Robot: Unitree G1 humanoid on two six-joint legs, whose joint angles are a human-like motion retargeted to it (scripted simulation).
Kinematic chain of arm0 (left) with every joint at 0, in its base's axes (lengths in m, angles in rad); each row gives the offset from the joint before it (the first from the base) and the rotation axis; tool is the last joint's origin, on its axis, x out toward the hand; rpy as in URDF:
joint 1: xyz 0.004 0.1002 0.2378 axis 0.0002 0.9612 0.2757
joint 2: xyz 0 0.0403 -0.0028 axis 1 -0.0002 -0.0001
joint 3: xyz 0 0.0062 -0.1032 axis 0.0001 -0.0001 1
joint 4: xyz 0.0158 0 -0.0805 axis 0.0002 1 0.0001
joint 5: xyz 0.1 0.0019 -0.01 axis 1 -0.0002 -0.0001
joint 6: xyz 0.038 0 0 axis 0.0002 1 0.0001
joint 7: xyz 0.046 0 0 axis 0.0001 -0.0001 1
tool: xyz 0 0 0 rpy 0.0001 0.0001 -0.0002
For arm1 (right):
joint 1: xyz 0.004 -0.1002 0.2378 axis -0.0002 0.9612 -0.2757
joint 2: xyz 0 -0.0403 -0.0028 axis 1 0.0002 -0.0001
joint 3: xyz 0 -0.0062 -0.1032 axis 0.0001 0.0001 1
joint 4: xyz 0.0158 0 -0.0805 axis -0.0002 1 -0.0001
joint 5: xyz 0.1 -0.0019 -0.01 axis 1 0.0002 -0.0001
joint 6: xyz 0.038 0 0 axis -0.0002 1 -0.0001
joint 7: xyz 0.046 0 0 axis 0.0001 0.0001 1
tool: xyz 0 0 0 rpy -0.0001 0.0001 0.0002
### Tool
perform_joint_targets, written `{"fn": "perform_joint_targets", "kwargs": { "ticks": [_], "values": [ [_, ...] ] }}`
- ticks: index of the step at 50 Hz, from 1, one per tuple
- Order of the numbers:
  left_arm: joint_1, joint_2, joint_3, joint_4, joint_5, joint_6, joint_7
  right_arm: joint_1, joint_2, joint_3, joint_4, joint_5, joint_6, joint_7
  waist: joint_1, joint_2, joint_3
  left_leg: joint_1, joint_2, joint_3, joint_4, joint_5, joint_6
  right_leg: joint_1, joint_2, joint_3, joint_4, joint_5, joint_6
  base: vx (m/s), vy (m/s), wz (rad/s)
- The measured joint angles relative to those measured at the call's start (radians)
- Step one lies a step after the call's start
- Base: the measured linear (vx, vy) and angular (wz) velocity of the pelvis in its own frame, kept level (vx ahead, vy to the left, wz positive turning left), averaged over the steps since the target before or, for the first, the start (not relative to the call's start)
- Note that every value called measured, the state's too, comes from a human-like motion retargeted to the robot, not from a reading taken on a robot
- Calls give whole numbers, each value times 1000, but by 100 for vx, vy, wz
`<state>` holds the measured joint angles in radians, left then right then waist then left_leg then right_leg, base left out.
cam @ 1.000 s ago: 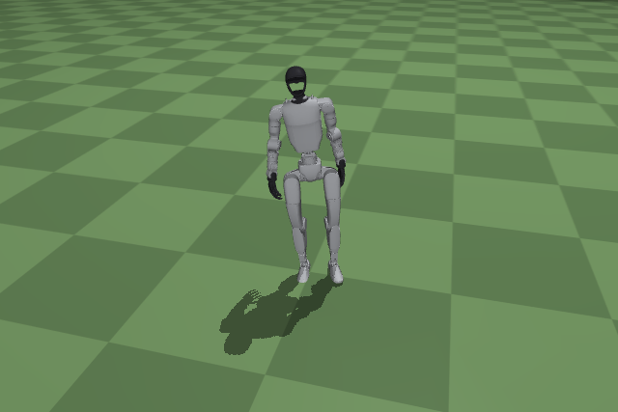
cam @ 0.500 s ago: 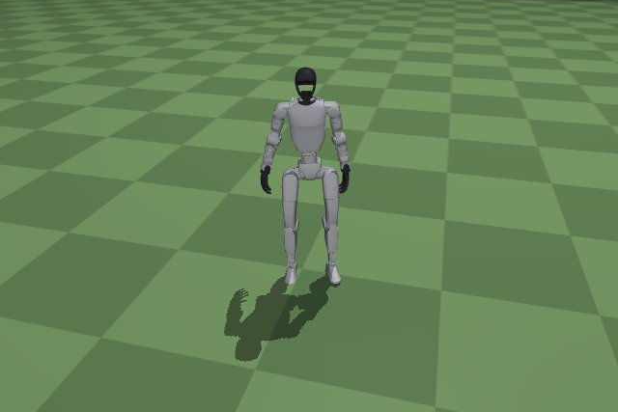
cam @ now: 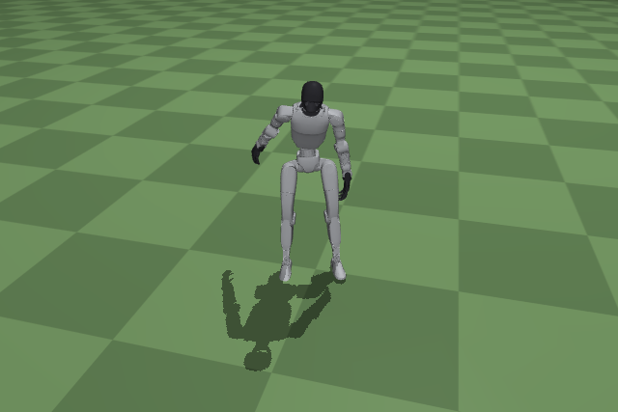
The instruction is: In place motions
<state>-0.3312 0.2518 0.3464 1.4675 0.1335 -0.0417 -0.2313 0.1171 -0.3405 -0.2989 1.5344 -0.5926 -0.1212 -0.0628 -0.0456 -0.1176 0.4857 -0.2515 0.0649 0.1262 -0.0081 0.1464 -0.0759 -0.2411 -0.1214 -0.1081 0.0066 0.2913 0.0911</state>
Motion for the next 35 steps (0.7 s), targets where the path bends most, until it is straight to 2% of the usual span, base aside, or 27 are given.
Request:
{"fn": "perform_joint_targets", "kwargs": {
  "ticks": [3,7,13,22,35],
  "values": [
    [-30,6,-21,-13,39,-9,-19,31,4,-17,17,59,-30,9,-2,-17,34,-42,13,13,-6,13,-7,-56,13,16,-6,24,-5,-30,-22,-25],
    [-62,31,-46,-38,109,-18,-42,75,6,-34,50,153,-63,7,-34,-38,34,-124,32,27,-15,32,-17,-150,30,22,-16,51,-12,-33,-17,-20],
    [-139,67,-55,-64,167,-54,4,120,-14,-51,119,296,-96,46,-79,-68,34,-260,53,48,-23,54,-27,-304,52,38,-24,84,-19,-34,-12,-19],
    [-262,155,-78,-120,226,-64,41,157,-66,-25,128,348,-129,33,-134,-130,34,-431,76,101,-27,78,-23,-505,79,53,-33,119,-22,-23,-11,-25],
    [-377,226,-16,-186,192,-81,155,84,-146,17,125,439,-181,-139,-249,-187,34,-630,121,141,-28,90,-22,-721,144,81,-38,135,-49,-8,0,-22]
  ]
}}
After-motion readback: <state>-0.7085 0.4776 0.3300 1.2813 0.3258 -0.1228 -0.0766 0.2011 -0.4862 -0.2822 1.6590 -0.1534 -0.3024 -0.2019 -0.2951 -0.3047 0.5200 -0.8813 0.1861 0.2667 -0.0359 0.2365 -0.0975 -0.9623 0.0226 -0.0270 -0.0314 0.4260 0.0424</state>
